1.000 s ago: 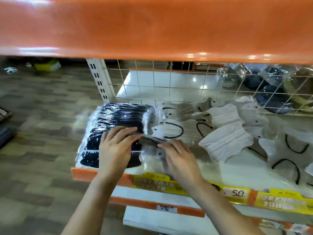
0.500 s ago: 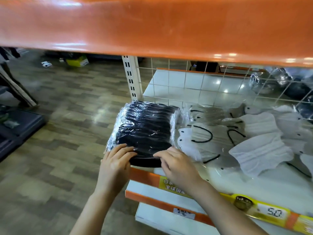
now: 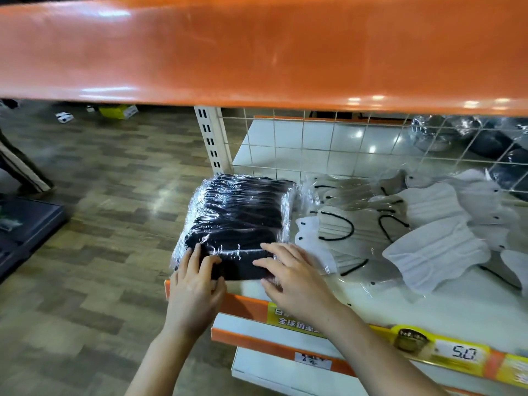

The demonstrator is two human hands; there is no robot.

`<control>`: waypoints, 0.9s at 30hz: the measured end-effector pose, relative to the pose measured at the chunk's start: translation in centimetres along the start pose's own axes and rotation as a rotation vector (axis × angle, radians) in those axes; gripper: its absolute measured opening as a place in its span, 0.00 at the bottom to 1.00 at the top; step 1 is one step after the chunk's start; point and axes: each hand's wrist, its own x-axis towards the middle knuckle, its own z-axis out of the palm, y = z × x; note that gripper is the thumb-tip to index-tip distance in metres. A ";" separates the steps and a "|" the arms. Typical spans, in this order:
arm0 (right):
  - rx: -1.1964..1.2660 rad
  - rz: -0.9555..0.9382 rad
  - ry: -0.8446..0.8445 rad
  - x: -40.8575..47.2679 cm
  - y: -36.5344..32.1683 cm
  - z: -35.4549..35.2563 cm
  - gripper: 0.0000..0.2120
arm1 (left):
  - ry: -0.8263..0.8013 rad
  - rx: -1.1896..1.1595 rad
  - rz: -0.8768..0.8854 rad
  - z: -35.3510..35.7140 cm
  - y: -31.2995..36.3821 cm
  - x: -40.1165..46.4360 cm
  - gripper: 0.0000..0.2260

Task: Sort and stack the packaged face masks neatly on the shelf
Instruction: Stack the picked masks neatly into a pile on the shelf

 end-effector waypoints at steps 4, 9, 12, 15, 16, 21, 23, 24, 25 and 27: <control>0.010 0.061 -0.067 0.0 0.0 0.1 0.18 | -0.060 -0.016 -0.088 0.1 0.3 1.1 0.19; -0.016 0.043 -0.001 -0.1 -0.1 0.1 0.18 | -0.032 -0.025 -0.096 0.2 0.4 2.0 0.24; -0.015 0.007 0.030 -0.1 -0.3 0.0 0.16 | -0.033 -0.033 -0.137 0.3 0.7 2.4 0.29; -0.011 0.025 0.016 0.0 -0.4 0.0 0.19 | -0.031 -0.045 -0.119 0.4 0.8 2.9 0.30; -0.020 0.029 0.022 -0.1 -0.3 0.1 0.19 | -0.037 -0.052 -0.110 0.4 0.8 3.1 0.30; 0.028 0.037 -0.013 -0.1 -0.3 0.0 0.18 | 0.003 -0.053 -0.080 0.5 0.9 3.1 0.24; 0.039 0.023 -0.006 -0.1 -0.4 0.0 0.17 | 0.028 -0.068 -0.056 0.8 0.8 2.9 0.25; 0.036 0.015 0.003 -0.1 -0.4 0.0 0.16 | 0.032 -0.074 -0.050 0.9 0.7 2.9 0.25; 0.029 0.008 0.015 -0.2 -0.4 0.0 0.16 | 0.036 -0.080 -0.049 1.0 0.8 2.9 0.23; 0.018 0.015 0.062 -0.2 -0.6 0.0 0.15 | 0.069 -0.093 -0.024 1.1 1.5 3.0 0.20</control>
